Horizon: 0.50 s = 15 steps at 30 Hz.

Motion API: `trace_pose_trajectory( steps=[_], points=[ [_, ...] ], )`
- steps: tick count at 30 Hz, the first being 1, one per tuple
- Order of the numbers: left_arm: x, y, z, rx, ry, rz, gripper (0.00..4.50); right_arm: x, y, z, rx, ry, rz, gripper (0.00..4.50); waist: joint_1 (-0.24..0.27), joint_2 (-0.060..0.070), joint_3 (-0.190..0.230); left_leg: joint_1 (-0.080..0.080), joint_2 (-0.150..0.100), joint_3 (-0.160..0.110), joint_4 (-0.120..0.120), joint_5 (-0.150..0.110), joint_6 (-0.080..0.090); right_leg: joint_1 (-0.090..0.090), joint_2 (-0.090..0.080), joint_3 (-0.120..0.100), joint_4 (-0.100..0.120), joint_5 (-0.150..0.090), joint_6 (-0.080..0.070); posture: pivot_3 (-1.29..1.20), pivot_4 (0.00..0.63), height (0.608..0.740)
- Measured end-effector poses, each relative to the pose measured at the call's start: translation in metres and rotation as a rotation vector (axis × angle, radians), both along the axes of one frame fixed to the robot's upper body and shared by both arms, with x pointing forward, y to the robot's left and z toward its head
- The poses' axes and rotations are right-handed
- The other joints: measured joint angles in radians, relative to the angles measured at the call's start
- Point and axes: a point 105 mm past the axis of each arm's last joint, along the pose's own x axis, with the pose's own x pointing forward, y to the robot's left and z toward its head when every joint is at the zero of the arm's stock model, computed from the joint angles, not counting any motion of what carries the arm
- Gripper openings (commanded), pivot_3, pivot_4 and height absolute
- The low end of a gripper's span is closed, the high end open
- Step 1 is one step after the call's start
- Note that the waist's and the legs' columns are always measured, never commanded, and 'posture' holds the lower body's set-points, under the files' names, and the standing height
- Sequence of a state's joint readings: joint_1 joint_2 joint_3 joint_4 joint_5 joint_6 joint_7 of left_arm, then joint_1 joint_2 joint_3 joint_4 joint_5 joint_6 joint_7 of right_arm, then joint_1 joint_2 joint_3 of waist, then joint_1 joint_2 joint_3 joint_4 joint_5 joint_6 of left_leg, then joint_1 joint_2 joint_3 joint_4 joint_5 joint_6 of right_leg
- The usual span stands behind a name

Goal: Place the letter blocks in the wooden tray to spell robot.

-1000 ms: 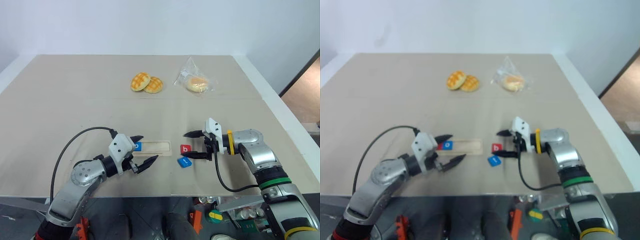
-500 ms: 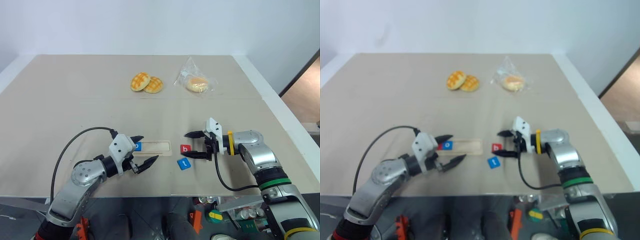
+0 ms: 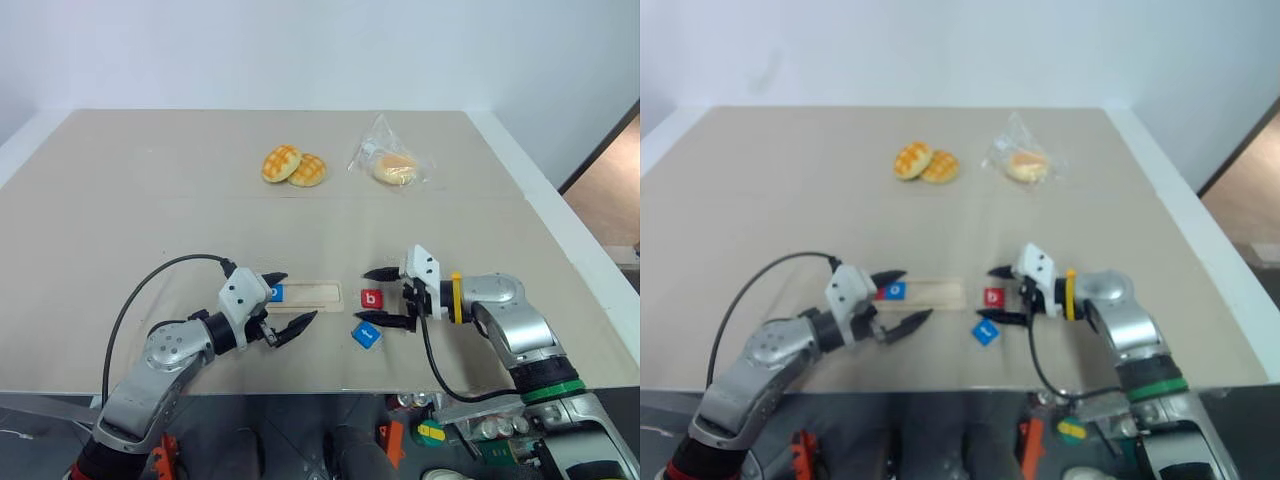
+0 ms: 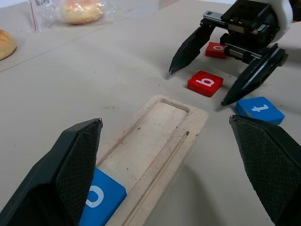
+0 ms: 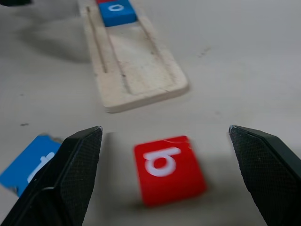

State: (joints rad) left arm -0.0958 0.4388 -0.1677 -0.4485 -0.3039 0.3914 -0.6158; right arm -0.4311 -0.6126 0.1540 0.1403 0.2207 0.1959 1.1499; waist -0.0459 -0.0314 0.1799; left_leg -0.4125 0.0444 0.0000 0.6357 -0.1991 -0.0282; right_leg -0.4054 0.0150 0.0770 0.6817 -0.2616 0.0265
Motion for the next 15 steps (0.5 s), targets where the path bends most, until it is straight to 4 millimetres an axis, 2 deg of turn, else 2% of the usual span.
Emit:
trace_pose_trajectory(
  steps=[15],
  points=[
    [0.001, -0.006, 0.000, -0.014, 0.003, -0.017, 4.50, 0.006, -0.016, -0.003, -0.009, -0.003, -0.136, 4.21, 0.000, 0.000, 0.000, 0.000, 0.000, 0.000, 0.000, 0.000, 0.000, 0.000, 0.000, 0.000, 0.000, 0.000, 0.000, 0.00, 0.150, 0.740]
  ],
)
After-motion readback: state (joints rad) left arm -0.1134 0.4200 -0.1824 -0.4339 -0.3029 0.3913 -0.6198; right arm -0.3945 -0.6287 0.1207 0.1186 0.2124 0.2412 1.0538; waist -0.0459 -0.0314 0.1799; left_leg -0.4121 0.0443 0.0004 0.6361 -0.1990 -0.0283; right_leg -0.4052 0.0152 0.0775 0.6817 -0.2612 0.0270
